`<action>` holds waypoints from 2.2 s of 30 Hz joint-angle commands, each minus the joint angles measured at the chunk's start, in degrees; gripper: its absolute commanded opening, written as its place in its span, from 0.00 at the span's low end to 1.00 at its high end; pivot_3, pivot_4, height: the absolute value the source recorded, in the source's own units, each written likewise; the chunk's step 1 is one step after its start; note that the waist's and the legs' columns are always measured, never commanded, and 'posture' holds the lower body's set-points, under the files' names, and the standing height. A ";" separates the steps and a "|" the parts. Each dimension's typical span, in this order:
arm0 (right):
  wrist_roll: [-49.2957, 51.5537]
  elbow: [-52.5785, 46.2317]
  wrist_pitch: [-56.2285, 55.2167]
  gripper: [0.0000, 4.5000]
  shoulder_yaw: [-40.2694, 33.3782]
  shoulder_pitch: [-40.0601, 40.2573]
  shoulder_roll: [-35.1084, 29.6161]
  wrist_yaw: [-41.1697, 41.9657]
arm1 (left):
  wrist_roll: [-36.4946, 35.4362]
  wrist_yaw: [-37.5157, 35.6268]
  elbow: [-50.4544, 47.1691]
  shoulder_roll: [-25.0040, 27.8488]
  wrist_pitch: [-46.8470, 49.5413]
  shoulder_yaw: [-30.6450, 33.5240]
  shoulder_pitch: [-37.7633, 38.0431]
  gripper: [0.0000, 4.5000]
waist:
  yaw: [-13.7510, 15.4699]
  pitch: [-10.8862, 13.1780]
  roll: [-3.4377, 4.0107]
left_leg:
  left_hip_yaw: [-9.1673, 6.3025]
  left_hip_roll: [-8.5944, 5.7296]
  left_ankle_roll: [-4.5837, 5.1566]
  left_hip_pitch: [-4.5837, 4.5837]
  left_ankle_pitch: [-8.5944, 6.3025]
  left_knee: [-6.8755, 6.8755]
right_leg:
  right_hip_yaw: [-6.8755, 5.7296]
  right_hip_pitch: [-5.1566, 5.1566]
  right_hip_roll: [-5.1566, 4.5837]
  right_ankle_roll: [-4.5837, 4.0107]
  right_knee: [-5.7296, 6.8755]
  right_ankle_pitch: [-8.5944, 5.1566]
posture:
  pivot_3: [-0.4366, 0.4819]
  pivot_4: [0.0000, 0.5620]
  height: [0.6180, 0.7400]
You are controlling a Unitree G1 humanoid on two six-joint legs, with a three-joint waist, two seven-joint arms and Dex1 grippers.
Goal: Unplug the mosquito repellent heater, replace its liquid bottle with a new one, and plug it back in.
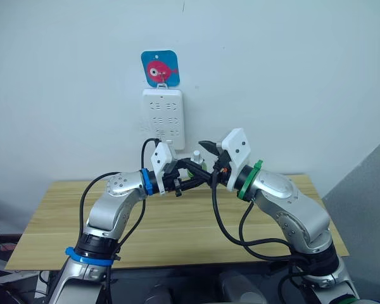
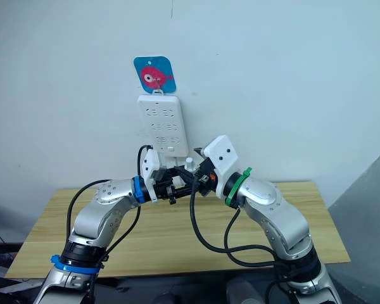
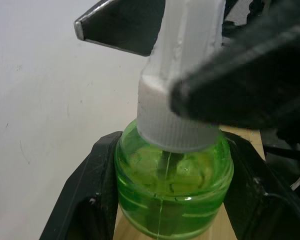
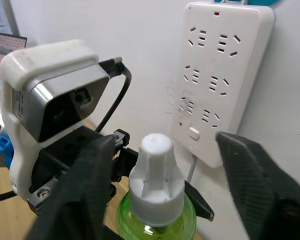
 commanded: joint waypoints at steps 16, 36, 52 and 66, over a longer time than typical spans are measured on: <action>10.12 19.67 -9.70 0.09 2.48 -18.00 -14.01 46.69 | -5.15 -7.76 -4.85 4.29 4.15 0.17 -0.94 0.52 | -0.21 0.00 0.00 | 0.00 -0.01 0.00 0.04 0.00 -0.04 | -0.06 0.02 0.00 -0.02 -0.02 -0.01 | 0.31 0.06 1.00; 10.79 7.11 -6.01 0.61 -9.13 -7.16 -18.85 35.61 | -4.06 -3.65 -5.04 3.15 3.11 1.42 0.23 0.52 | 1.46 0.02 0.02 | -0.09 -0.03 0.00 -0.05 -0.01 -0.05 | -0.11 0.01 -0.04 -0.05 -0.10 -0.03 | 0.28 0.10 1.00; 5.31 1.66 -0.33 0.61 -2.63 -3.96 -5.39 11.36 | -3.18 -5.03 -3.29 2.00 1.35 -0.47 -1.63 0.52 | -0.15 0.03 0.04 | 0.07 0.01 0.00 -0.02 0.00 -0.06 | 0.04 -0.04 0.00 -0.05 -0.08 -0.05 | 0.25 0.09 1.00; 13.66 1.42 4.19 0.61 -11.29 -3.23 -16.42 19.73 | -3.30 -4.45 -4.22 1.83 1.16 -0.48 -0.81 0.52 | -0.09 0.03 0.04 | 0.08 -0.01 0.00 -0.03 -0.01 -0.07 | 0.05 -0.03 -0.01 -0.05 -0.12 -0.05 | 0.25 0.10 1.00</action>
